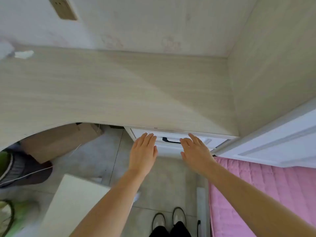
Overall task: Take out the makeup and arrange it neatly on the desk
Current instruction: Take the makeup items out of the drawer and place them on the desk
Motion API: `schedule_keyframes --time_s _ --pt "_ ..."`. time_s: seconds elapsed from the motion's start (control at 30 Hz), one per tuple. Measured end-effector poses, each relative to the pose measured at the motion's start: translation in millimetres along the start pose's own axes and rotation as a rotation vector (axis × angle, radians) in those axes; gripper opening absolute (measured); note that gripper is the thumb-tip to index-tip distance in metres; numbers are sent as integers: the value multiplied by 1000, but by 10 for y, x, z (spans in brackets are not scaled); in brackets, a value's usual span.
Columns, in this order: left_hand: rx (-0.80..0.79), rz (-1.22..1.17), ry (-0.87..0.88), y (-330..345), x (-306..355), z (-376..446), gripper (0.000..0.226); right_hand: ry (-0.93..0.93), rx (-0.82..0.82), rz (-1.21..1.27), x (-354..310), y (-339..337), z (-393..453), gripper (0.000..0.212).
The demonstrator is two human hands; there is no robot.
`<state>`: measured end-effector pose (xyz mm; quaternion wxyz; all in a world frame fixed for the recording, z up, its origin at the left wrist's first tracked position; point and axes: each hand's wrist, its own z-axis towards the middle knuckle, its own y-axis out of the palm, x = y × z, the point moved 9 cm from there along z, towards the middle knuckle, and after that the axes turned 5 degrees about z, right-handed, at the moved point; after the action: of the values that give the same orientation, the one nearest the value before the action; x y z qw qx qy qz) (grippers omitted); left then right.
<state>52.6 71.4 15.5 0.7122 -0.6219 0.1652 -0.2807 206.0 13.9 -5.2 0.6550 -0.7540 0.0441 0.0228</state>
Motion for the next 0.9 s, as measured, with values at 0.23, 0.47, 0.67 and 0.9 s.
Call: schedule_keyframes --time_s 0.23,0.47,0.67,0.9 --pt "-36 -1 31 570 -9 96 39 -7 -272 125 -59 919 414 44" --pt "-36 -7 35 777 34 118 40 31 -271 177 -76 1190 560 60" --pt "-49 12 68 830 55 93 53 40 -307 142 -85 1216 520 68" --pt "-77 64 89 873 57 103 57 -8 -295 131 -231 1249 290 70"
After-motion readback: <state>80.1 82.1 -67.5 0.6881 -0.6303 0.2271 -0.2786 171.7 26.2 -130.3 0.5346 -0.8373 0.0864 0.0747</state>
